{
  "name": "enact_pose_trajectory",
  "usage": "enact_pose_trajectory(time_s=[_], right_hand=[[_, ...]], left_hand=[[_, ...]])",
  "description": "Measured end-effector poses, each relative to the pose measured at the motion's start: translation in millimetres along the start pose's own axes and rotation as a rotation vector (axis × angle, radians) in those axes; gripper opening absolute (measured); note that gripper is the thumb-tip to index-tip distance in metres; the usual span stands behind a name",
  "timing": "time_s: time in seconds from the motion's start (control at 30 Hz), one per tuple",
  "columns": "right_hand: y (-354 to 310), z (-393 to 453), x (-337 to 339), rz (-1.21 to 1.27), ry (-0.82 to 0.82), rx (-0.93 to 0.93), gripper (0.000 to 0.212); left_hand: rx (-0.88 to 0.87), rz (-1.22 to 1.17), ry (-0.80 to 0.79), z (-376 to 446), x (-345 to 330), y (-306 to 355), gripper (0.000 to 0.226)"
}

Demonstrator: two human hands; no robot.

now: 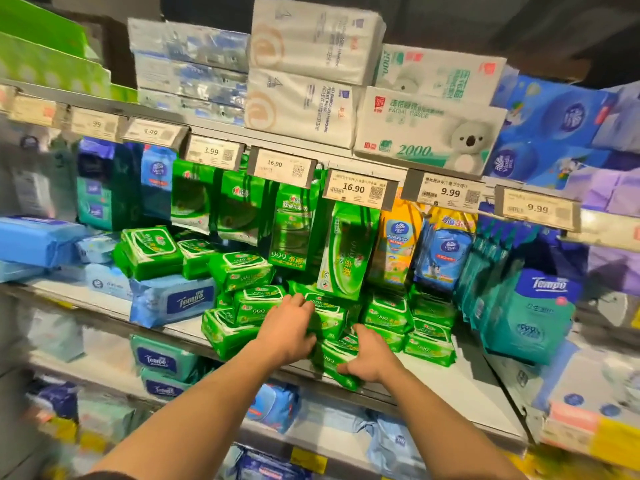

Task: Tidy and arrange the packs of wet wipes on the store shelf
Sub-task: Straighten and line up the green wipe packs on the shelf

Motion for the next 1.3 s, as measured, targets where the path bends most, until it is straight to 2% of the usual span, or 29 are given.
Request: enact_pose_trajectory(time_s=[0.1,0.2,0.33,0.43,0.53,0.67,0.73,0.83,0.9,1.13,1.3], right_hand=[[23.6,-6.0,12.9,0.012,-0.015,-0.021,0.106],[52.5,-18.3,23.7,0.036,-0.018,-0.087,0.104],[91.3,-36.2,32.2,0.067,-0.015,-0.175,0.104],[109.1,-41.0,33.9,0.089,-0.018,-0.188,0.103],[114.9,-41.6,33.4,0.053,-0.027,-0.167,0.1],[118.2,-39.6,29.6,0.041,-0.034,-0.133,0.105],[120.0,-38.6,27.7,0.014,-0.024,-0.119,0.101],[120.8,-37.7,27.4,-0.009,0.007,-0.11,0.097],[120.7,-38.0,27.7,-0.027,0.027,-0.105,0.094],[121.0,-43.9,39.0,0.027,0.253,-0.063,0.082],[108.8,-44.2,55.6,0.01,0.412,-0.11,0.08]], left_hand=[[0.039,0.043,-0.027,10.9,-4.8,7.3,0.068],[0.034,0.11,-0.136,20.3,-18.5,12.8,0.086],[0.057,0.124,-0.179,30.3,-24.2,27.5,0.093],[0.069,0.181,-0.159,36.8,-22.0,40.8,0.088],[0.064,0.236,-0.204,42.0,-26.4,49.9,0.082],[0.066,0.316,-0.22,45.1,-31.4,56.1,0.087],[0.053,0.325,-0.251,47.5,-35.0,59.9,0.077],[0.014,0.2,-0.31,55.8,-42.3,63.3,0.053],[-0.013,0.116,-0.322,59.3,-41.8,65.1,0.051],[0.008,0.048,-0.357,59.0,-43.9,72.6,0.073],[0.029,0.073,-0.387,58.8,-49.2,80.6,0.077]])
Point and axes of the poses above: each hand's wrist, its own z-axis towards the middle knuckle, its own x-axis out of the back of the hand, y = z × x, the point moved 1 cm from there along z, towards the middle knuckle, and after that the axes turned 15 degrees about -y, right-handed, at the moved point
